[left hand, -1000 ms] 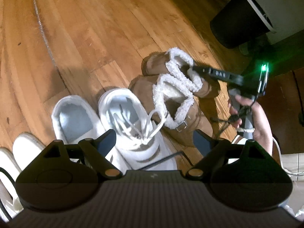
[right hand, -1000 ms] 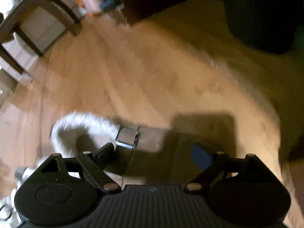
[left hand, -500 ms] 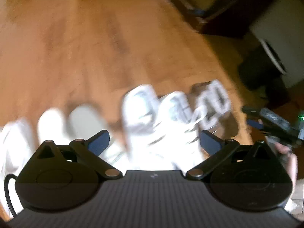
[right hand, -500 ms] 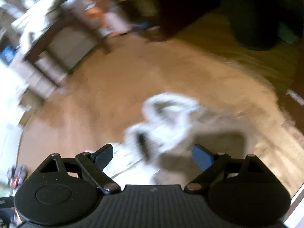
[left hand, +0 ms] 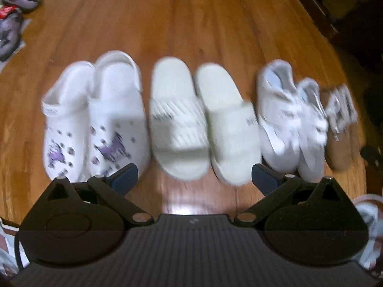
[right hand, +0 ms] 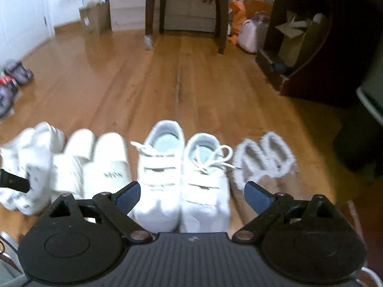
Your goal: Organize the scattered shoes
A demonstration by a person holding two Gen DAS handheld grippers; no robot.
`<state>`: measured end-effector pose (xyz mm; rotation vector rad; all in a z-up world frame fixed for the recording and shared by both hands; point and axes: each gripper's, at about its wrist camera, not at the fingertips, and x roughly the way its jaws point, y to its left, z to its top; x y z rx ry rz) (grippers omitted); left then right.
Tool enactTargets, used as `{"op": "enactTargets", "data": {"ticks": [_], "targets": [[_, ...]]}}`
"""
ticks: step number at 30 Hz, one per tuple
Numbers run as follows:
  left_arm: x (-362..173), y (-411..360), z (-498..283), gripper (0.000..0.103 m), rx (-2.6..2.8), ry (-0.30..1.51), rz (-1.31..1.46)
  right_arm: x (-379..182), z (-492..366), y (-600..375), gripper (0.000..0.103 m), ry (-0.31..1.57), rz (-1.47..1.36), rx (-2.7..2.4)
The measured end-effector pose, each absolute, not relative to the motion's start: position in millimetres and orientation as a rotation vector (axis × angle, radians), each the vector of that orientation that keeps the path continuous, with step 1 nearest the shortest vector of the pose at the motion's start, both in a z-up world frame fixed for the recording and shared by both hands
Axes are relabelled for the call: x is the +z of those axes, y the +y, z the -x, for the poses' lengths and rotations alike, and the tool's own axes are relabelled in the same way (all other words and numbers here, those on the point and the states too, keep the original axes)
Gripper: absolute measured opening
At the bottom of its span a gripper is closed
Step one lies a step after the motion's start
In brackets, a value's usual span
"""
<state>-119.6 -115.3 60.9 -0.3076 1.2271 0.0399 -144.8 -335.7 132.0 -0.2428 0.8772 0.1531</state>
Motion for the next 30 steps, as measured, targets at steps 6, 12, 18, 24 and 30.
{"op": "enactTargets", "data": {"ticks": [6, 12, 18, 24, 30], "targets": [[51.5, -132.0, 126.9, 0.103, 0.042, 1.224, 0.263, 134.1, 152.0, -331.0, 0.095, 0.886, 0.258, 0.118], [45.9, -127.3, 123.6, 0.103, 0.043, 1.195, 0.241, 118.3, 149.0, -324.3, 0.095, 0.906, 0.282, 0.11], [42.9, -132.8, 140.5, 0.103, 0.066, 1.175, 0.234, 108.0, 151.3, -314.5, 0.095, 0.924, 0.311, 0.115], [40.3, -129.9, 142.0, 0.103, 0.102, 1.132, 0.233, 100.0, 153.1, -312.6, 0.095, 0.934, 0.332, 0.116], [38.6, -130.5, 141.7, 0.103, 0.091, 1.129, 0.229, 96.2, 154.0, -312.2, 0.095, 0.941, 0.341, 0.114]]}}
